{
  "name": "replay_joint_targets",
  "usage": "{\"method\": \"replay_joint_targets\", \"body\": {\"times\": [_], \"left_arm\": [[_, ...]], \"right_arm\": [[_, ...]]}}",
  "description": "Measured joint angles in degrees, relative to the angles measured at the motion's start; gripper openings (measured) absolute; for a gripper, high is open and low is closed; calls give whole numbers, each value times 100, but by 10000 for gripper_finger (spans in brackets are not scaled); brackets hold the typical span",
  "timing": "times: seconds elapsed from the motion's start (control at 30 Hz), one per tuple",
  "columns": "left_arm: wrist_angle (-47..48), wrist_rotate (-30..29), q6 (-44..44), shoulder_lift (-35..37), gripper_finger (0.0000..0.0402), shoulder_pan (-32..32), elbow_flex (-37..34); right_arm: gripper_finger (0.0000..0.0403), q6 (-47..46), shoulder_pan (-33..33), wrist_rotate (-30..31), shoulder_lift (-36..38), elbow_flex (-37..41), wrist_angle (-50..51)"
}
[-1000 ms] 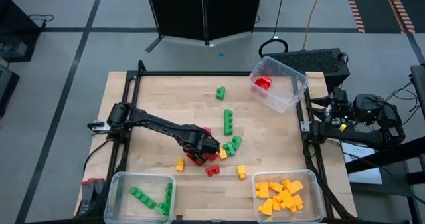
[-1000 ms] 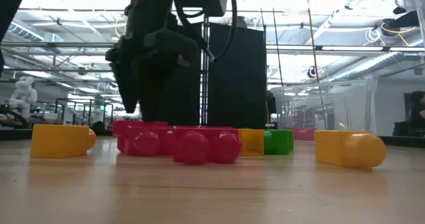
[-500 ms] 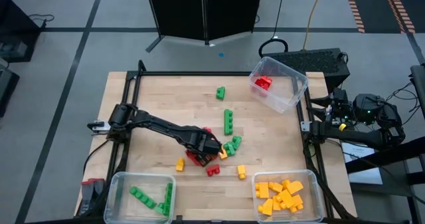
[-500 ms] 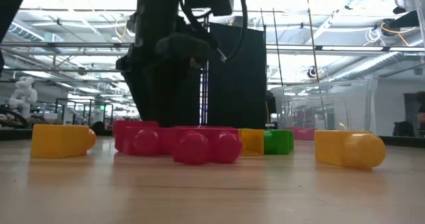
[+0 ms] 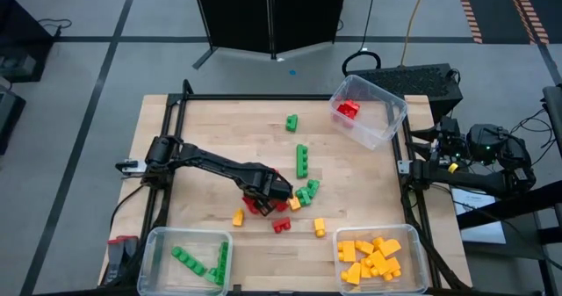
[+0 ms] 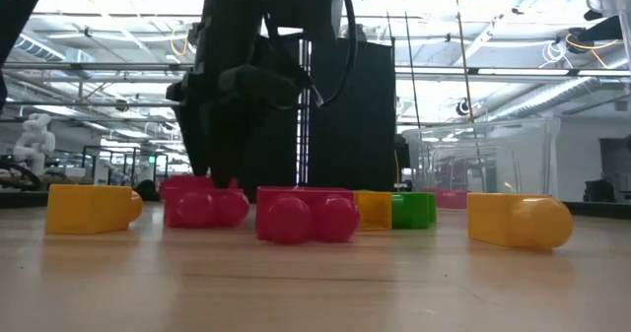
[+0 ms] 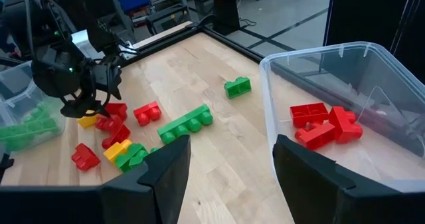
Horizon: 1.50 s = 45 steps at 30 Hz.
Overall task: Sort blocks
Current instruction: Put the red game piece into the top transparent bin
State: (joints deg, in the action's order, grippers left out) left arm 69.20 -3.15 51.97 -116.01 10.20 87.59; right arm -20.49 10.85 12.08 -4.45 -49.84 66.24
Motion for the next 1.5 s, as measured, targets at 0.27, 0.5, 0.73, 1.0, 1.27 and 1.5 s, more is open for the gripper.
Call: {"method": "replay_joint_targets", "body": {"times": [0.27, 0.5, 0.73, 1.0, 1.27, 1.5], "left_arm": [[115, -3, -275, 0, 239, 4, -2], [277, 191, -595, 0, 239, -102, -7], [335, 264, -741, 115, 239, -189, -13], [301, 204, -757, 214, 239, -267, -13], [-180, 98, -798, 214, 239, -269, -11], [-186, -133, -912, 214, 239, -358, -11]], "right_arm": [[208, 15, -1, 2, 0, 0, 1], [208, 17, -2, 2, 0, 0, 2], [208, 17, -2, 4, 0, 0, 2], [208, 0, -2, 7, 0, 0, 2], [208, -2, -1, 9, 0, 0, 2], [208, -2, 0, 7, 0, 0, 2]]}}
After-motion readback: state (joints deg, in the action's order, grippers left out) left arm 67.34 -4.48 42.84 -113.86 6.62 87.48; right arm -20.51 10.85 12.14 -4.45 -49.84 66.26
